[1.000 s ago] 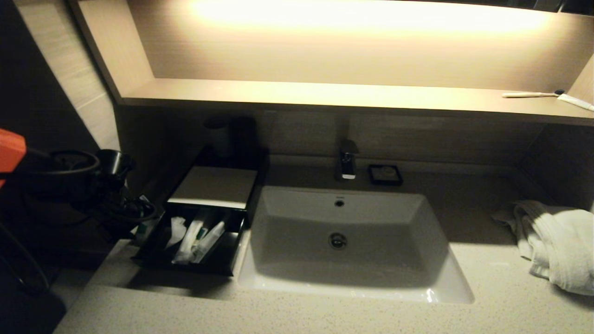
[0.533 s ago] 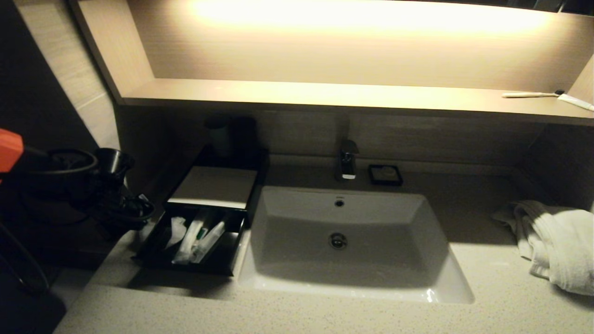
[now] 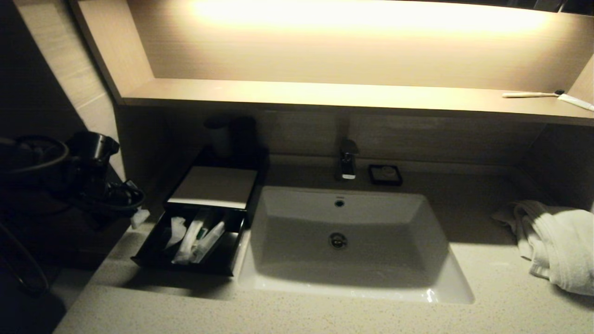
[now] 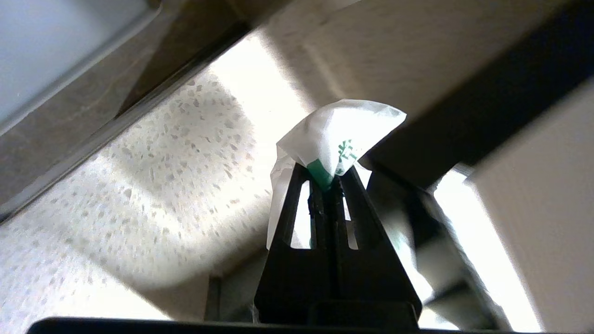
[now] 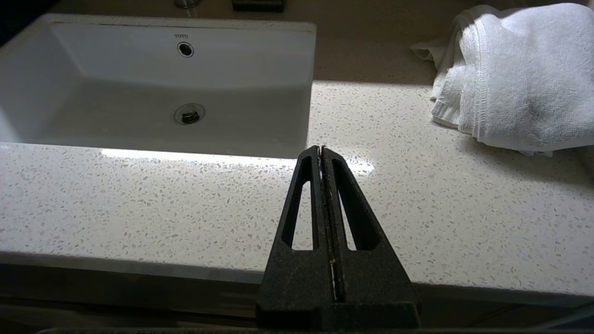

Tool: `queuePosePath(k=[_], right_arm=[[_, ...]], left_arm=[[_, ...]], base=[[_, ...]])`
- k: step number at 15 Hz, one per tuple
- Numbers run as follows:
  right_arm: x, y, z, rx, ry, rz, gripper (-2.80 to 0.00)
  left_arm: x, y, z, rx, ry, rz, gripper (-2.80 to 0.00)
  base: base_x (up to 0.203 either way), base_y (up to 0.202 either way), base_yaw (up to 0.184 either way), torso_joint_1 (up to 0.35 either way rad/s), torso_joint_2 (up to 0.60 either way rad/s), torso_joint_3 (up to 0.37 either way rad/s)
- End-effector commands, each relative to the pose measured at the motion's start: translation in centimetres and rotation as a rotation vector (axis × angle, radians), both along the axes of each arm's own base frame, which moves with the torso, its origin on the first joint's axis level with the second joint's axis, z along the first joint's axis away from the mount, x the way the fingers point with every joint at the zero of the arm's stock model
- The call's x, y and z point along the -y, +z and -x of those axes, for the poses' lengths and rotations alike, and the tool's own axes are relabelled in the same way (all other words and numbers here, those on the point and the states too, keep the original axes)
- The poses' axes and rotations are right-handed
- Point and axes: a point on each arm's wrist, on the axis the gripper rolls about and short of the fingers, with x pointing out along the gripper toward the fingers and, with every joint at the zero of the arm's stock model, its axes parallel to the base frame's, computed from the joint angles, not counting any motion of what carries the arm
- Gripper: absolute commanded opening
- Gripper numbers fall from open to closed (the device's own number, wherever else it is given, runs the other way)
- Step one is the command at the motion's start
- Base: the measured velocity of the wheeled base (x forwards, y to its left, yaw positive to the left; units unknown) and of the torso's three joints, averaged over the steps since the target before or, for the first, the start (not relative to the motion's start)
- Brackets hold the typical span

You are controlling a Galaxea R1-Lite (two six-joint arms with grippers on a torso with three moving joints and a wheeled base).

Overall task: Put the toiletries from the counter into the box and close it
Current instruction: Pick up the bathroom toiletry, then place the bathroom toiletry into the drawer

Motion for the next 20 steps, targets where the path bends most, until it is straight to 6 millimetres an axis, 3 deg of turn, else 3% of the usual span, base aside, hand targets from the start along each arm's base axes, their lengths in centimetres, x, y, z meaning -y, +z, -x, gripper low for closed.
queuePosePath(k=[1,4,10,17,20], right_arm=[[0.0,0.0,0.0,0.000,0.000,0.000,-2.80],[0.0,0.0,0.0,0.000,0.000,0.000,-2.80],[0.0,0.0,0.0,0.000,0.000,0.000,-2.80],[0.0,0.0,0.0,0.000,0.000,0.000,-2.80],[0.0,0.0,0.0,0.000,0.000,0.000,-2.80]], left_arm=[[0.2,2.7,1.7,0.065,-0.001,-0.006,-2.80],[1.1,3.9,3.2,0.077,-0.057,-0.034,-2.80],[6.9,6.3,5.3,0.107,-0.388,-0.168,-2.80],[13.5,4.9,7.5,-0.036,-0.759,-0.259,-2.80],[14.5,3.5,6.7,-0.079,-0.821,-0.280,-2.80]], base=[[0.000,0.000,0.000,0.000,0.00,0.000],[0.000,0.000,0.000,0.000,0.00,0.000],[0.000,0.000,0.000,0.000,0.00,0.000],[0.000,0.000,0.000,0.000,0.00,0.000],[0.000,0.000,0.000,0.000,0.00,0.000]])
